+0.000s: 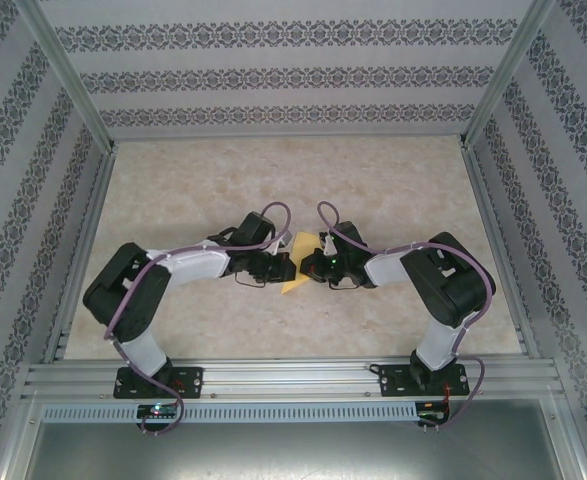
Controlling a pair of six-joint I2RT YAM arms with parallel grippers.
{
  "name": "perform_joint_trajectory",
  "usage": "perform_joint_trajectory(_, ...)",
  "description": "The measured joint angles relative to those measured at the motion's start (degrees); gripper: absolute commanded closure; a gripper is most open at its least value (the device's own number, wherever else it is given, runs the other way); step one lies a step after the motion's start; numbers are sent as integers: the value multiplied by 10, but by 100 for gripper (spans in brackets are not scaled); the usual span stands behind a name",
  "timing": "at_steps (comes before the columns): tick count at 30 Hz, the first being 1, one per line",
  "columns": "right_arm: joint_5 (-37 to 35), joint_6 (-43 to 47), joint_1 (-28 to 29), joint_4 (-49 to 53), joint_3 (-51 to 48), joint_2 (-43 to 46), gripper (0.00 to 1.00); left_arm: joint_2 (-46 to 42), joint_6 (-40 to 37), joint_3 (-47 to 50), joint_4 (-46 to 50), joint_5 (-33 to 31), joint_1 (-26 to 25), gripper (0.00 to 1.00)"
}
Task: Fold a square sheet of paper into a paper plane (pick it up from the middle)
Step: Third fold the triangle at the center of the table.
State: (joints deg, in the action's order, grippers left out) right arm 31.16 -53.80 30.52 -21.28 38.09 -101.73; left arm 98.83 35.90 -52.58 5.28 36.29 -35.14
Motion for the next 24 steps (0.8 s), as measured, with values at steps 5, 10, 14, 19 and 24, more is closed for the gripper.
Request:
perform_joint_trajectory(5,0,0,0,0,0,0,100,31,4,2,0,-14,0,90)
perform_joint_trajectory(10,0,0,0,0,0,0,100,31,3,9,3,-15,0,90)
perform_joint_trajectory(14,0,0,0,1,0,1,100,37,-6,18,18,-12,0,91)
perform_joint_trajectory(19,-3,0,0,25,0,16,100,38,-16,18,19,-12,0,91)
perform_joint_trajectory(24,-2,2,9,44,0,62,100,37,-21,18,20,-14,0,91)
